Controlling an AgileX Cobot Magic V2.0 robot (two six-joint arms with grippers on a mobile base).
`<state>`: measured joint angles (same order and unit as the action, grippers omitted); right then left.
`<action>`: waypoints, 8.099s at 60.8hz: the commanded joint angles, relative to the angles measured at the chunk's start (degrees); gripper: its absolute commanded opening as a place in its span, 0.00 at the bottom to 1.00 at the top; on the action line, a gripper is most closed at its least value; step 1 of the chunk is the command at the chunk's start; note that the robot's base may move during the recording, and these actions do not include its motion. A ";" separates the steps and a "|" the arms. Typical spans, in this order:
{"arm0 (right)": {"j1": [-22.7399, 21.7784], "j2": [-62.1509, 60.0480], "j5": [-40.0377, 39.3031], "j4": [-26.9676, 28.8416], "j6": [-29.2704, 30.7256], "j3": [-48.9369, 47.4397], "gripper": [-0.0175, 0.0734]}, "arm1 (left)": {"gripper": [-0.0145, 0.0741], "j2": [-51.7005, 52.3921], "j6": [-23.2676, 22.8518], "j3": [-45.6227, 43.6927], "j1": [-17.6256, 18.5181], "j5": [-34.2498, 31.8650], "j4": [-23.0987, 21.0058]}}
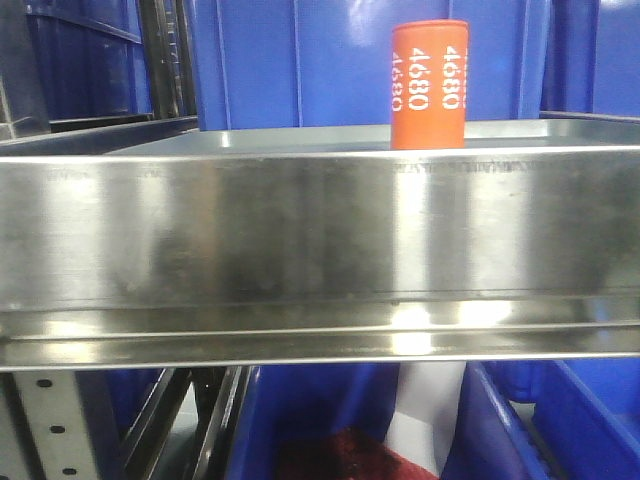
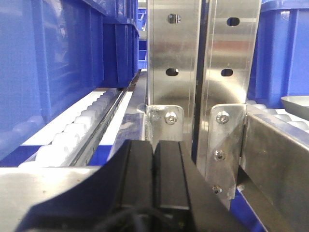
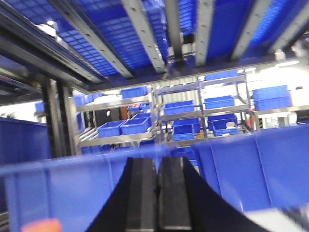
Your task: Grab orange capacitor from left shelf to right conveyor
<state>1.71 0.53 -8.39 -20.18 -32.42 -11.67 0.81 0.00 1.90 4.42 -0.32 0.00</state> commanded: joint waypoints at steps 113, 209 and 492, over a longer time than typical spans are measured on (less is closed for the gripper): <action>31.08 78.15 21.66 -21.10 -16.19 -41.08 0.23 | 0.05 -0.58 0.00 -0.45 -0.14 -4.84 -0.31; 41.08 -2.24 16.94 -21.08 -11.41 -5.01 0.24 | 0.05 -0.58 0.00 -0.45 -0.14 -4.84 -0.31; 41.08 -2.24 17.87 -21.08 -11.41 -4.81 0.24 | 0.05 -0.58 0.00 -0.45 -0.14 -4.84 -0.31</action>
<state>42.80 -0.75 13.67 -39.64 -44.51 -14.84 0.81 0.00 1.90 4.42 0.00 0.00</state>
